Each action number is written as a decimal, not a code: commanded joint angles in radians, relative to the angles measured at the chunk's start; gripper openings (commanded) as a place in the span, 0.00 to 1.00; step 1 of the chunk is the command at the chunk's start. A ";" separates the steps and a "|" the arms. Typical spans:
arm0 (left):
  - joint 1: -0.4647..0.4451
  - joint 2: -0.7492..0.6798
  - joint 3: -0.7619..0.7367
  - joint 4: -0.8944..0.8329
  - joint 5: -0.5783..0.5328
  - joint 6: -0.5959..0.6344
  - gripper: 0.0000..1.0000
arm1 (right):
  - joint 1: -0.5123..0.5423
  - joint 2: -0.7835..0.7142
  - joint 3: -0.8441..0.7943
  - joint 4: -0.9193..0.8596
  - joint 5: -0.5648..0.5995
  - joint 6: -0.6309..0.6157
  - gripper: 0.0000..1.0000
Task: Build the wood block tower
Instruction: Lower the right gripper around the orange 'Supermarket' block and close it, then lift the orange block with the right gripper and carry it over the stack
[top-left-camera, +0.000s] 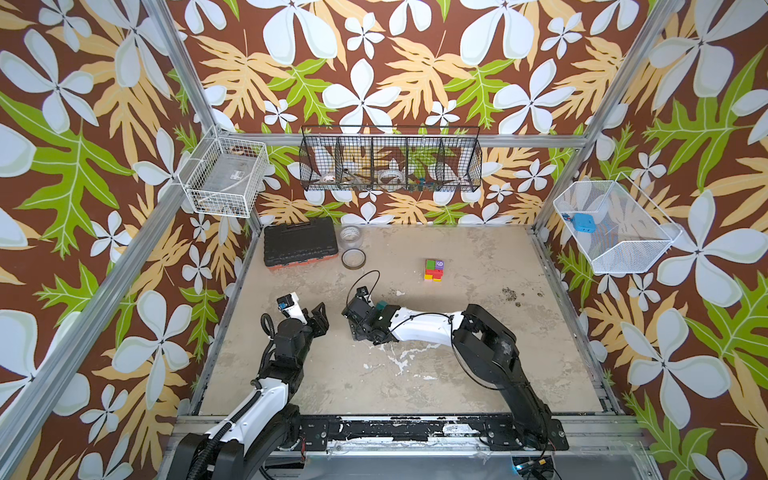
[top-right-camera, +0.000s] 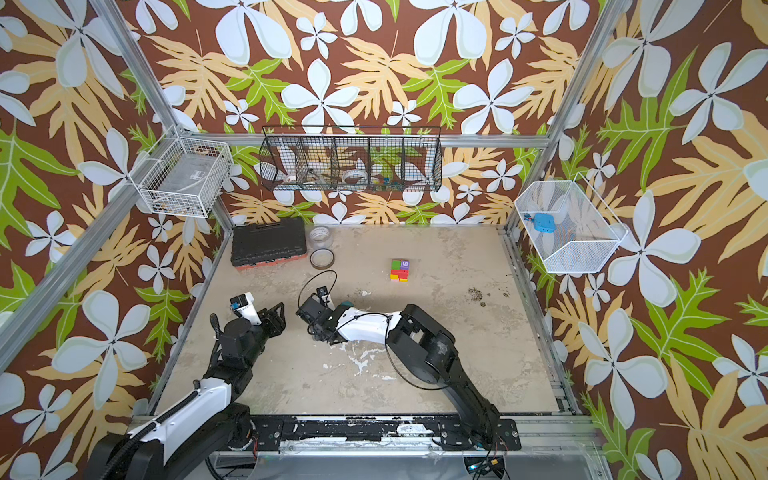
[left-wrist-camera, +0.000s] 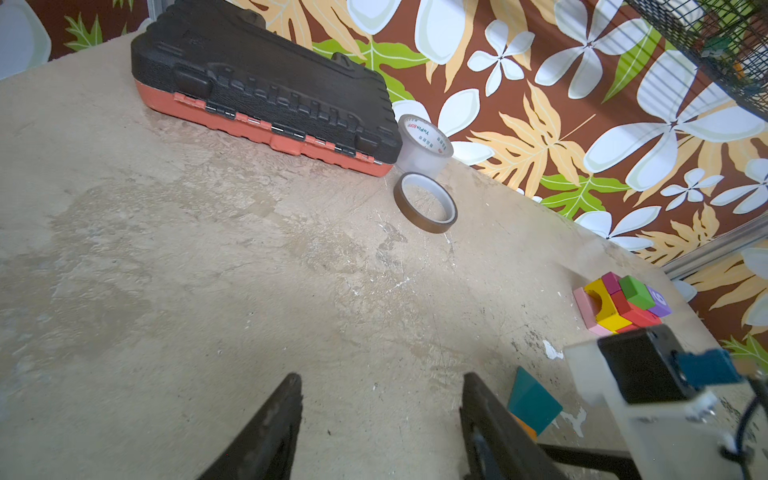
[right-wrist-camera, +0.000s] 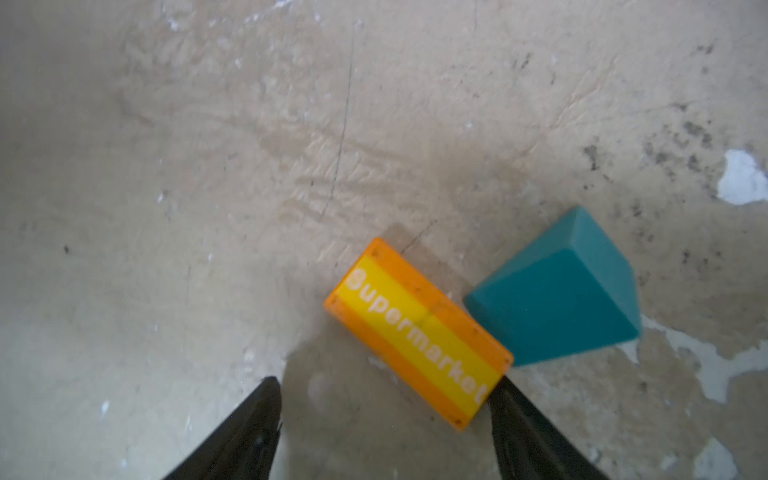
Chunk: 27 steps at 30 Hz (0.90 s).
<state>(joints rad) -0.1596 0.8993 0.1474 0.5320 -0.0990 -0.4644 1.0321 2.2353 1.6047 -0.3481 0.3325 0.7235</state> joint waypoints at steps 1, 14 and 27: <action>0.003 -0.016 -0.009 0.042 0.010 0.006 0.62 | -0.004 0.047 0.031 -0.102 0.014 0.116 0.81; 0.003 -0.050 -0.027 0.052 0.012 0.006 0.62 | -0.002 0.147 0.158 -0.122 -0.008 0.140 0.81; 0.002 -0.051 -0.027 0.052 0.015 0.006 0.62 | 0.018 0.083 0.059 -0.123 0.060 0.151 0.79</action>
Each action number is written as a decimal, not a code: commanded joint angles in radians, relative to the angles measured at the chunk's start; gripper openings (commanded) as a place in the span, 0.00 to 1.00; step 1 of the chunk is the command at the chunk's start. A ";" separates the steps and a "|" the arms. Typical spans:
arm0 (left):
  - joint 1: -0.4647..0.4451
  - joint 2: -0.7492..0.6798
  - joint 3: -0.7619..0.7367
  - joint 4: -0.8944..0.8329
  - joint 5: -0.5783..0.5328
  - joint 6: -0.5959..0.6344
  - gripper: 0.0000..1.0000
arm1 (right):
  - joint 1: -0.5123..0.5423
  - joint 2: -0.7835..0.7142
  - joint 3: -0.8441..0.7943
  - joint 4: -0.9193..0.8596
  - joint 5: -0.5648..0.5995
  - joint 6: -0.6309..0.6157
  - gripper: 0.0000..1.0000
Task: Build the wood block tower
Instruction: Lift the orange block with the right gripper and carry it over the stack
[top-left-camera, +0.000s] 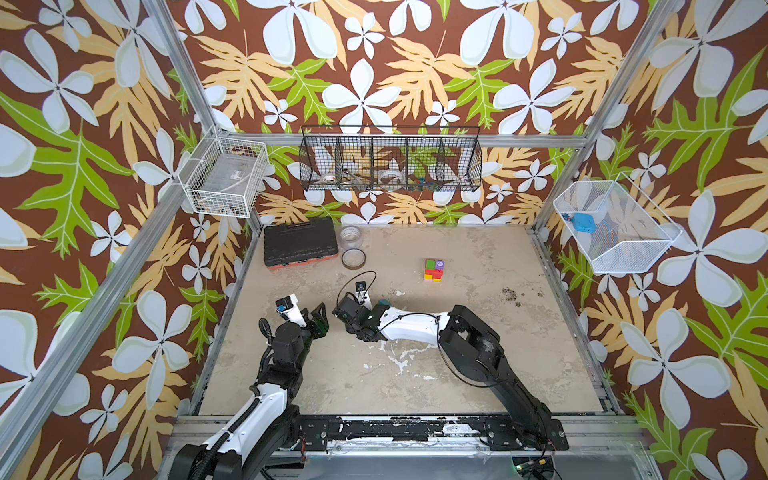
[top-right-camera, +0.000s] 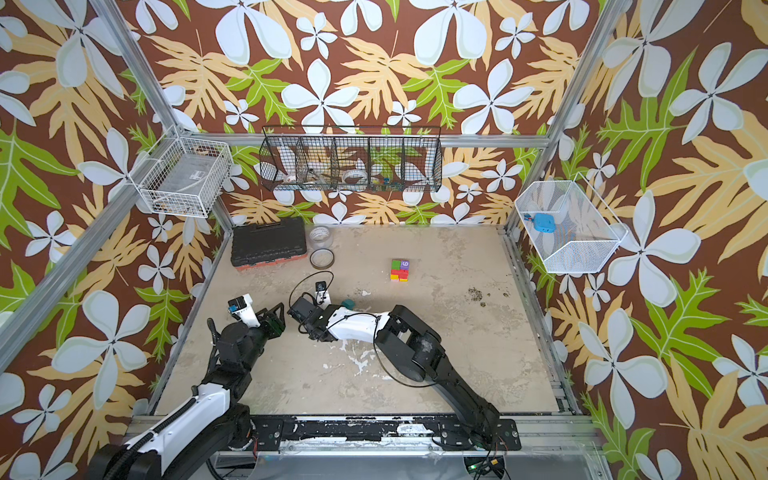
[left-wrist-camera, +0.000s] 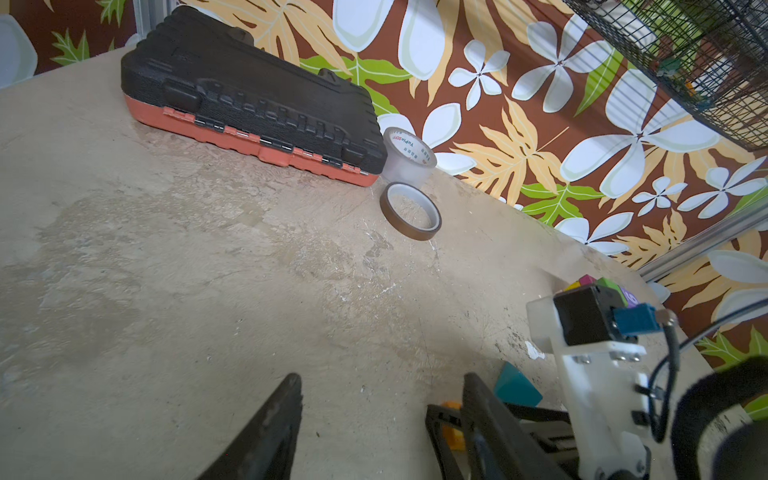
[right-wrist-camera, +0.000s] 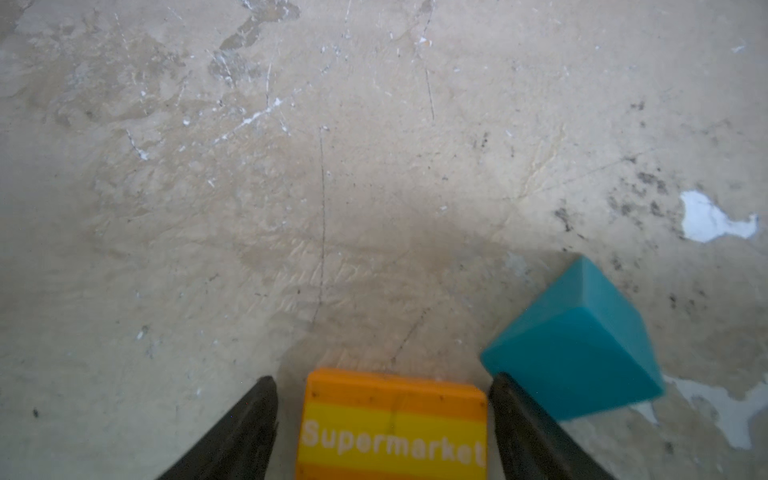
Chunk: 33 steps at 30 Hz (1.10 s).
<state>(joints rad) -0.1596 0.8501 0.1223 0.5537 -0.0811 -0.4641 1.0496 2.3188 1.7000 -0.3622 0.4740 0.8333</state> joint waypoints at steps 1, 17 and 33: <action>0.002 0.000 -0.002 0.031 -0.003 0.006 0.62 | 0.001 -0.002 -0.038 -0.107 -0.080 0.041 0.76; 0.002 0.002 -0.002 0.032 0.001 0.006 0.62 | -0.049 -0.204 -0.046 -0.130 -0.009 -0.062 0.41; 0.002 0.010 0.000 0.037 0.012 0.011 0.62 | -0.432 -0.366 -0.112 -0.144 0.002 -0.233 0.35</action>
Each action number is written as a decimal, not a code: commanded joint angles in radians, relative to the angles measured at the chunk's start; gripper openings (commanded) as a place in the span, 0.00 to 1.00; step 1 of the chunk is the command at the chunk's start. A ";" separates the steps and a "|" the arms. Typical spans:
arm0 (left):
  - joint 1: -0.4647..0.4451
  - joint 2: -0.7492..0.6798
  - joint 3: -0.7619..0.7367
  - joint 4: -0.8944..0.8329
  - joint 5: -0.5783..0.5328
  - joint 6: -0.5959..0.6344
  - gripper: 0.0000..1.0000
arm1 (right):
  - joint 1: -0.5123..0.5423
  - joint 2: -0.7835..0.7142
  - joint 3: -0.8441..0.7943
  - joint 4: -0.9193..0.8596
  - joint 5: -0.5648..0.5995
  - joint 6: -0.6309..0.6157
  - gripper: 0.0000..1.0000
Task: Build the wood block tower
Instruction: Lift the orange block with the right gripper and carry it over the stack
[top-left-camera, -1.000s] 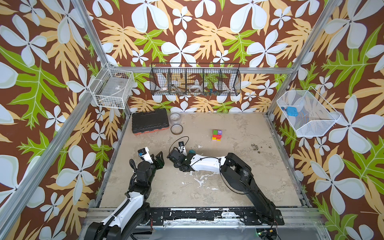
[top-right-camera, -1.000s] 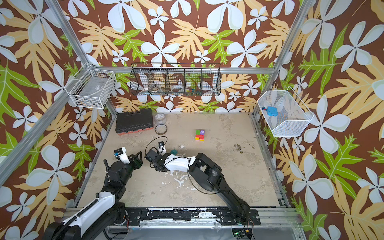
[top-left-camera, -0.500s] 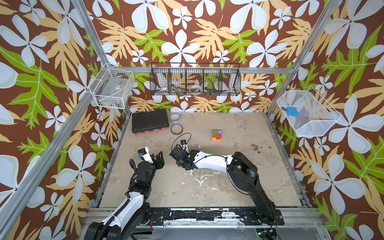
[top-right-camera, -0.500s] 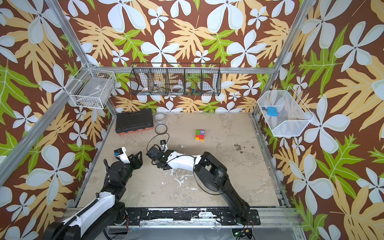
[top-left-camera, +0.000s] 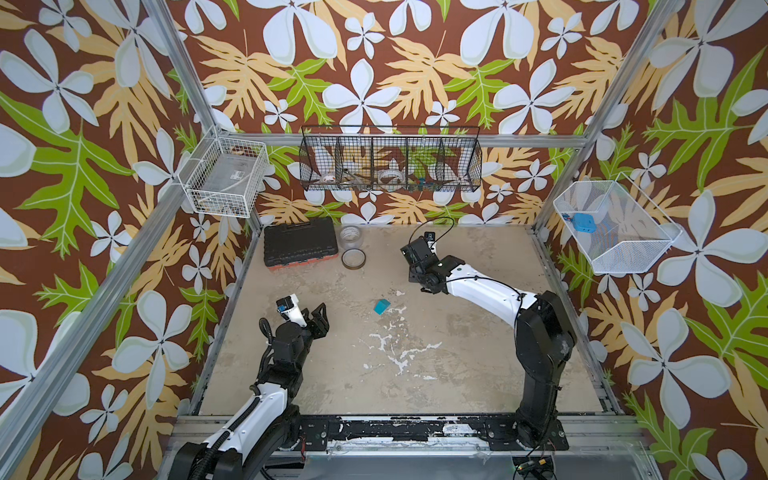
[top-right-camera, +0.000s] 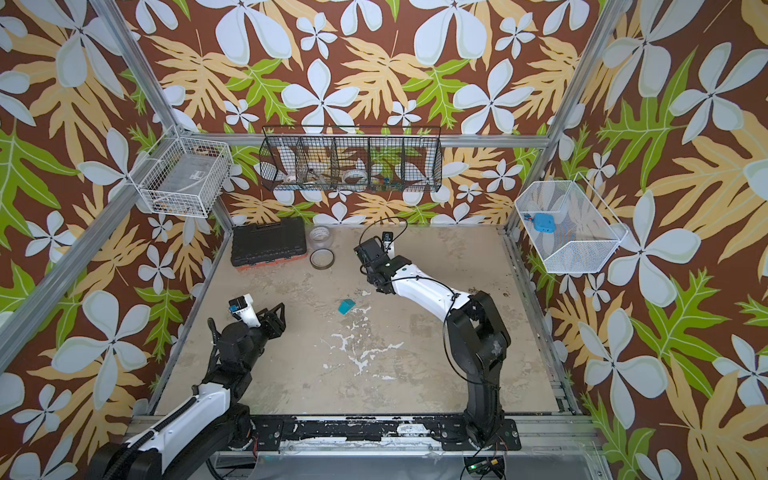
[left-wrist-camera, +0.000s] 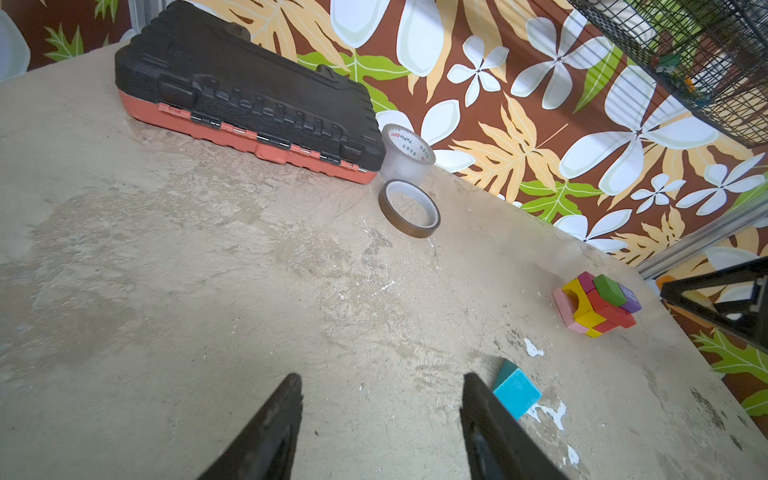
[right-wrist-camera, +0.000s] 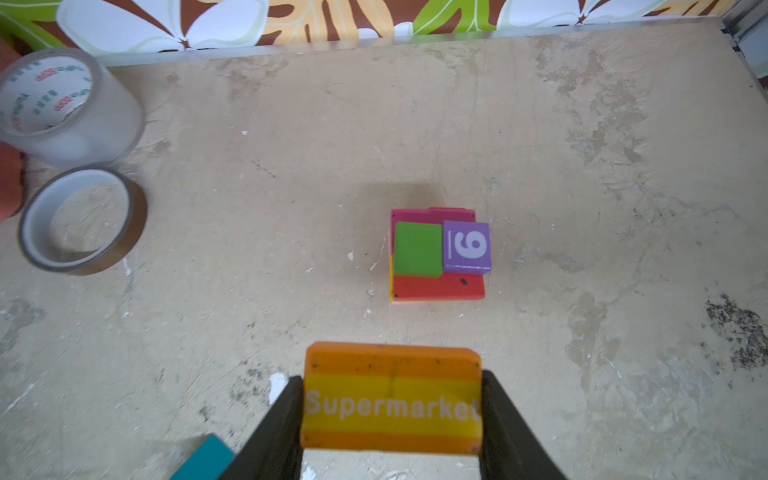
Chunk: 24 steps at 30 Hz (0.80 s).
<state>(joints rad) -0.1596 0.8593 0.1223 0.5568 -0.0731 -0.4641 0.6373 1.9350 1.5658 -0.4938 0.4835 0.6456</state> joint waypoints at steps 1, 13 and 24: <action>0.003 0.001 0.000 0.034 0.004 0.011 0.62 | -0.030 0.028 0.031 -0.012 -0.006 -0.051 0.36; 0.002 0.002 0.000 0.034 0.003 0.011 0.62 | -0.120 0.151 0.157 -0.031 -0.063 -0.086 0.38; 0.002 0.006 0.000 0.035 0.004 0.010 0.62 | -0.140 0.173 0.161 -0.025 -0.097 -0.075 0.46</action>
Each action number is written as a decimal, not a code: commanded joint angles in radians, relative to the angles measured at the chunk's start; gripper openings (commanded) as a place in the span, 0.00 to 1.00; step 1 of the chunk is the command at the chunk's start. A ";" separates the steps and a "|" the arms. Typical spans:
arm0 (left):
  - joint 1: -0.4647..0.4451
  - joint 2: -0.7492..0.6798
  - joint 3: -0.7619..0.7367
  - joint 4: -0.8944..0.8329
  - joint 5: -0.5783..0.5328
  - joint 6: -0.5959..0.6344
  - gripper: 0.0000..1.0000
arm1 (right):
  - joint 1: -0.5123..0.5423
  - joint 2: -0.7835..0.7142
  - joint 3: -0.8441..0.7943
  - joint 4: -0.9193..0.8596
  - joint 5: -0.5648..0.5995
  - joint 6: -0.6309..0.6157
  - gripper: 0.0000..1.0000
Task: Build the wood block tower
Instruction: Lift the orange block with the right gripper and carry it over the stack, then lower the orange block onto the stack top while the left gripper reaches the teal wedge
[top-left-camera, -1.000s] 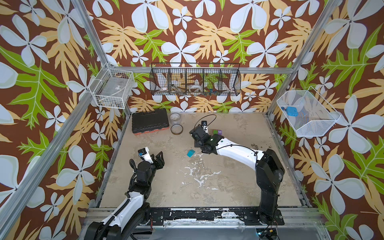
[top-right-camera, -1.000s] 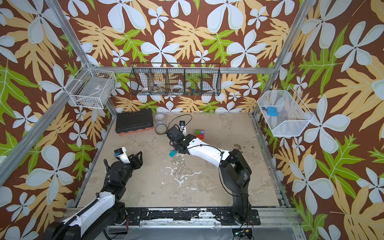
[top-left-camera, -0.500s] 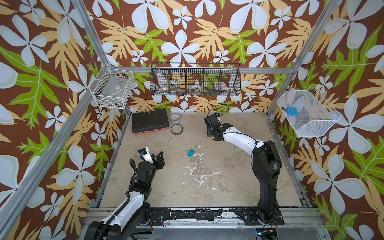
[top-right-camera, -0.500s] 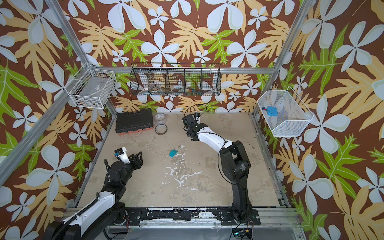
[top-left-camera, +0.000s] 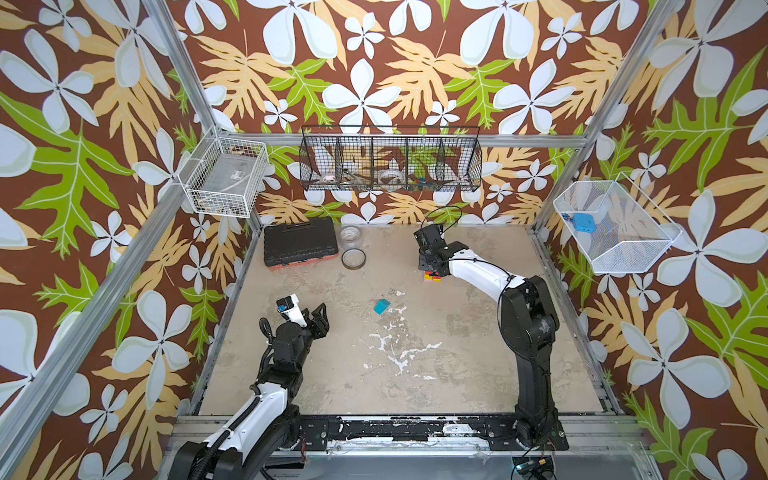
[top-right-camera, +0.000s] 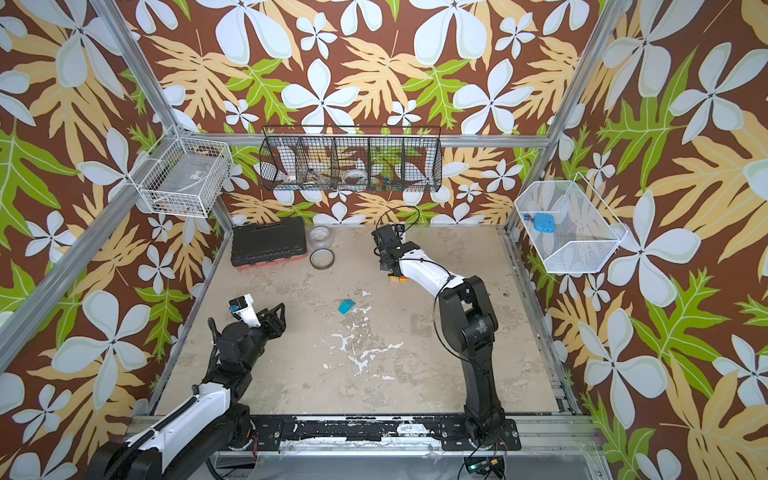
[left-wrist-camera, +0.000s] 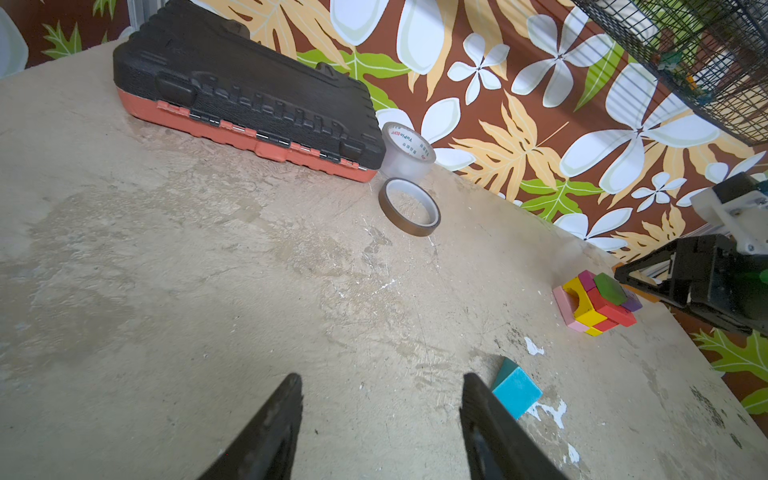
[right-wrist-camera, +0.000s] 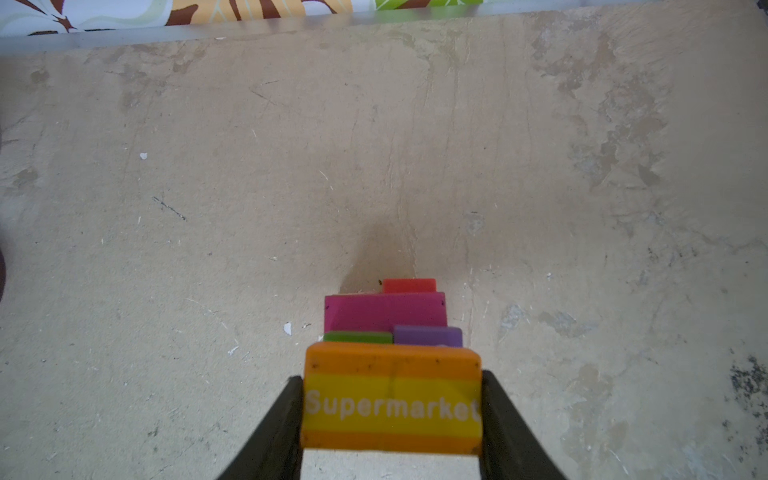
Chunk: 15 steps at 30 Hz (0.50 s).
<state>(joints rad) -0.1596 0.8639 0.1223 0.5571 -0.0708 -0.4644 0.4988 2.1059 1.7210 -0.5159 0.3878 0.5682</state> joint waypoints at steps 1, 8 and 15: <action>0.002 0.001 0.000 0.035 0.002 0.011 0.62 | -0.002 0.004 0.006 -0.003 -0.001 0.004 0.47; 0.003 0.001 0.001 0.035 0.004 0.010 0.62 | -0.011 0.019 0.012 -0.008 -0.003 0.015 0.50; 0.003 0.001 0.001 0.035 0.005 0.012 0.62 | -0.014 0.023 0.012 -0.006 -0.010 0.016 0.56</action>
<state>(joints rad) -0.1596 0.8642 0.1223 0.5571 -0.0704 -0.4641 0.4850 2.1235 1.7264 -0.5163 0.3790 0.5758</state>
